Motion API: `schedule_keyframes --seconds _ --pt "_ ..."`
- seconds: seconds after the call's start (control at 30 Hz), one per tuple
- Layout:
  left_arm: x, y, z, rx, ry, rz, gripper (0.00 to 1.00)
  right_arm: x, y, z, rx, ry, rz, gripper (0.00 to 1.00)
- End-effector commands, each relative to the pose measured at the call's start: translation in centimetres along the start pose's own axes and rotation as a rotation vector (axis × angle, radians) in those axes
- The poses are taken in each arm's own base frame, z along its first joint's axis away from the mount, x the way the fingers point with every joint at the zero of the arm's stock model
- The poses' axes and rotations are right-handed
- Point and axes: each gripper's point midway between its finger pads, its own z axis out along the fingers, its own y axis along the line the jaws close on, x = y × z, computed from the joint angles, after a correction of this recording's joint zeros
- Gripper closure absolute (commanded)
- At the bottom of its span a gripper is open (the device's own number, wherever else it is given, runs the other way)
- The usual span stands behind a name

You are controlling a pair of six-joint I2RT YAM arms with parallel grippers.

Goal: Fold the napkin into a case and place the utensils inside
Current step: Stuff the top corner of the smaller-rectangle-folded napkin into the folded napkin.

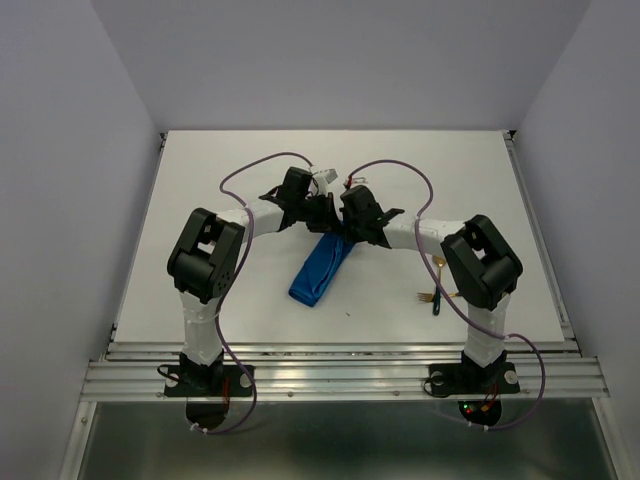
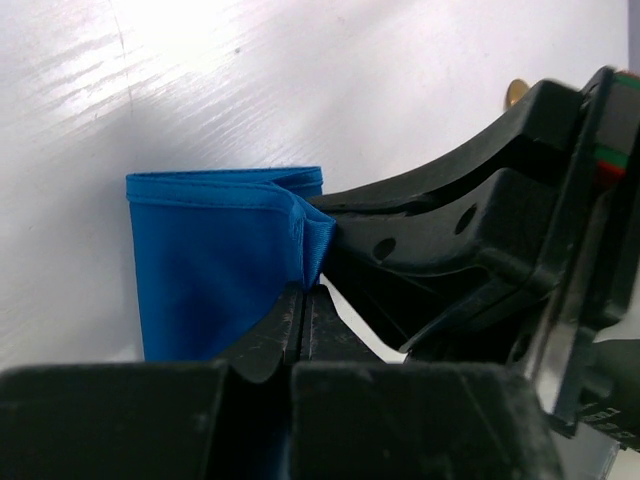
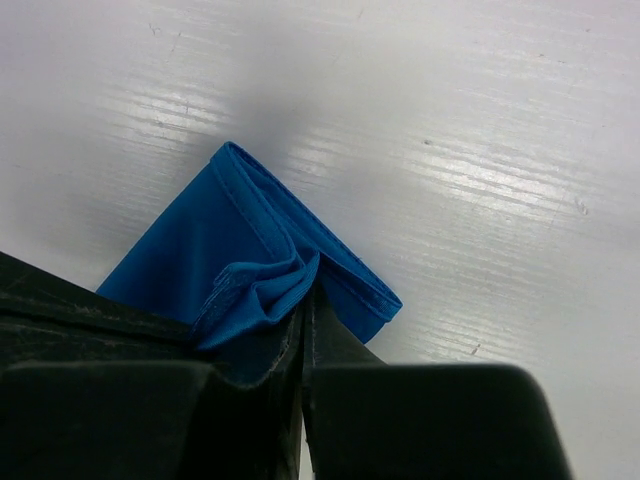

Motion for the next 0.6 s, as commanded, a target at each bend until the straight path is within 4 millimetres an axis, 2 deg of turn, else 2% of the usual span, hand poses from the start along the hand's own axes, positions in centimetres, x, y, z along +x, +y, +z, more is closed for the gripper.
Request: schedule_keyframes --seconds 0.0,0.23,0.4,0.57 --pt "-1.3 -1.2 -2.0 -0.005 -0.014 0.054 1.0 -2.3 0.6 -0.3 -0.004 -0.079 0.031 0.99" --pt "-1.1 -1.0 -3.1 -0.042 0.042 0.107 1.0 -1.9 1.1 0.1 -0.032 -0.068 0.018 0.99" --pt "-0.7 -1.2 -2.5 -0.044 0.068 0.106 1.0 -2.3 1.7 -0.1 -0.078 -0.067 0.052 0.99" --pt "0.3 0.4 -2.1 -0.119 0.093 0.073 1.0 -2.6 2.2 -0.4 -0.119 -0.063 0.087 0.99"
